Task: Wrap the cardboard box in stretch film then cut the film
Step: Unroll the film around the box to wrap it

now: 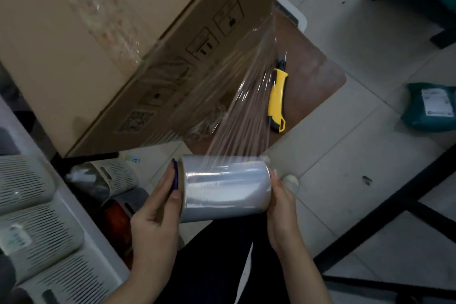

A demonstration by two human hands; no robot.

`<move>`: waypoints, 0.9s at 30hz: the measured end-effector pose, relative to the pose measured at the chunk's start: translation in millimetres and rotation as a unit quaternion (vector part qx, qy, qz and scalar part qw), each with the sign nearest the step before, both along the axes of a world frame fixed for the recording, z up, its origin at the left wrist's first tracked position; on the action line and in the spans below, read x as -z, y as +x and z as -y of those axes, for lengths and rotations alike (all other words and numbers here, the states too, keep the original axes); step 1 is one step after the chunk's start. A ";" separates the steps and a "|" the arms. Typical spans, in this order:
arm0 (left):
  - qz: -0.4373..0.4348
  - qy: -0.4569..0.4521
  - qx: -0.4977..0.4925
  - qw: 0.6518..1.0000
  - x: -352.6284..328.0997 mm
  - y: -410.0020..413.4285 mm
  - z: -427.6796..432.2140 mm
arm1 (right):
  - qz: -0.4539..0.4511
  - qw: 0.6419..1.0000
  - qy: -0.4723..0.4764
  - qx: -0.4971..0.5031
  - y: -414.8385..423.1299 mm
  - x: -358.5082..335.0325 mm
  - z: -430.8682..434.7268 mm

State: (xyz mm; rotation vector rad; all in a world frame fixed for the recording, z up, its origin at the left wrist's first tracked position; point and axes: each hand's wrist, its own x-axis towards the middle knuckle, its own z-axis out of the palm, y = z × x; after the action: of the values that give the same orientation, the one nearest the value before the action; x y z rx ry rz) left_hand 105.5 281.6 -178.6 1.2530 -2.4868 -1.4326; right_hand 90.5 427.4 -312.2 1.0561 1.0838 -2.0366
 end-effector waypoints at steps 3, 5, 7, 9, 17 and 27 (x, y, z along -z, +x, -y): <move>0.006 0.006 0.001 1.000 6.0 18.0 19.1 | -0.005 1.000 0.006 0.028 24.0 1.3 14.3; 0.004 0.006 0.019 1.000 10.7 25.7 34.7 | -0.002 0.999 0.012 0.038 37.2 2.2 28.3; 0.001 0.006 0.049 0.999 11.9 30.4 52.0 | 0.004 0.999 0.009 0.042 49.1 1.7 46.0; 0.001 0.008 0.081 0.997 12.4 35.0 73.9 | 0.012 0.998 0.007 0.053 57.5 -0.1 67.5; 0.010 -0.015 0.113 0.993 15.4 42.2 159.8 | 0.039 0.988 -0.035 0.147 84.8 -5.6 153.0; 0.001 -0.014 0.184 0.983 20.3 29.8 228.4 | 0.046 0.973 -0.058 0.219 85.3 -3.1 218.9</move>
State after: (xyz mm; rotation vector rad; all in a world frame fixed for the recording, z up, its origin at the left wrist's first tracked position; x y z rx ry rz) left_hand 135.3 53.2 -199.0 0.8172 -2.8404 -1.4487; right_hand 175.8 208.5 -309.0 1.4093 0.7180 -2.3269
